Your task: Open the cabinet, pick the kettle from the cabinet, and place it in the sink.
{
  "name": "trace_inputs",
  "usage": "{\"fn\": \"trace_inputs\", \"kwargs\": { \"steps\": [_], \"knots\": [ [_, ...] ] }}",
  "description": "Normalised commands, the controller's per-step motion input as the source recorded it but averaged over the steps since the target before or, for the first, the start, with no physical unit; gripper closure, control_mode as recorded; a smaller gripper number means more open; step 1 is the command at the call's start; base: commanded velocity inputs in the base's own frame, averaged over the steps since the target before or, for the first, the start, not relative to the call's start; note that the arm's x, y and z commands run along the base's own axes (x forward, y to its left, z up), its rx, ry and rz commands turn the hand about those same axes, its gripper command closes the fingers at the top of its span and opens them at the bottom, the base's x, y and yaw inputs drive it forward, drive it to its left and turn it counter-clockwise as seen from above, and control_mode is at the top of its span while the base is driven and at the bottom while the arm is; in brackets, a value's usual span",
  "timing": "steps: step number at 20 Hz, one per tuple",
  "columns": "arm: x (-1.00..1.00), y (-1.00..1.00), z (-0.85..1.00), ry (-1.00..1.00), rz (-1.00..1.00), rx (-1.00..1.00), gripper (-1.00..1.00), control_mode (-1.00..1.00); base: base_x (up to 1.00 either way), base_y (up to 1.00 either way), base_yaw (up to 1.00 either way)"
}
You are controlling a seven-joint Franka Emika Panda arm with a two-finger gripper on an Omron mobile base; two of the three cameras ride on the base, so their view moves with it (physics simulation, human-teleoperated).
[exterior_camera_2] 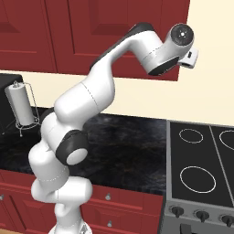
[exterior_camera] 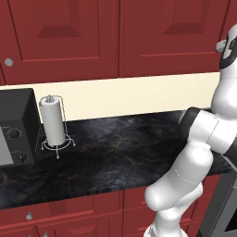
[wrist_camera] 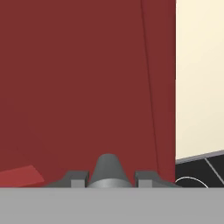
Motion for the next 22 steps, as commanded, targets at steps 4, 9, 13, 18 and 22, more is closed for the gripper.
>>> {"fn": "trace_inputs", "kwargs": {
  "steps": [4,9,13,18,22],
  "knots": [
    [0.00,-0.01,0.00,0.00,0.05,0.01,1.00,-1.00,0.00,0.00,0.00],
    [-0.03,0.00,0.02,0.00,0.05,0.00,1.00,-1.00,0.00,0.00,0.00],
    [-0.19,0.00,0.02,0.00,0.06,0.00,1.00,-1.00,0.00,0.00,0.00],
    [-0.26,0.00,0.05,0.00,0.03,0.00,1.00,-1.00,0.00,0.00,0.00],
    [-0.34,0.00,0.04,-0.03,0.01,0.00,1.00,-1.00,0.00,0.00,0.00]
  ]
}}
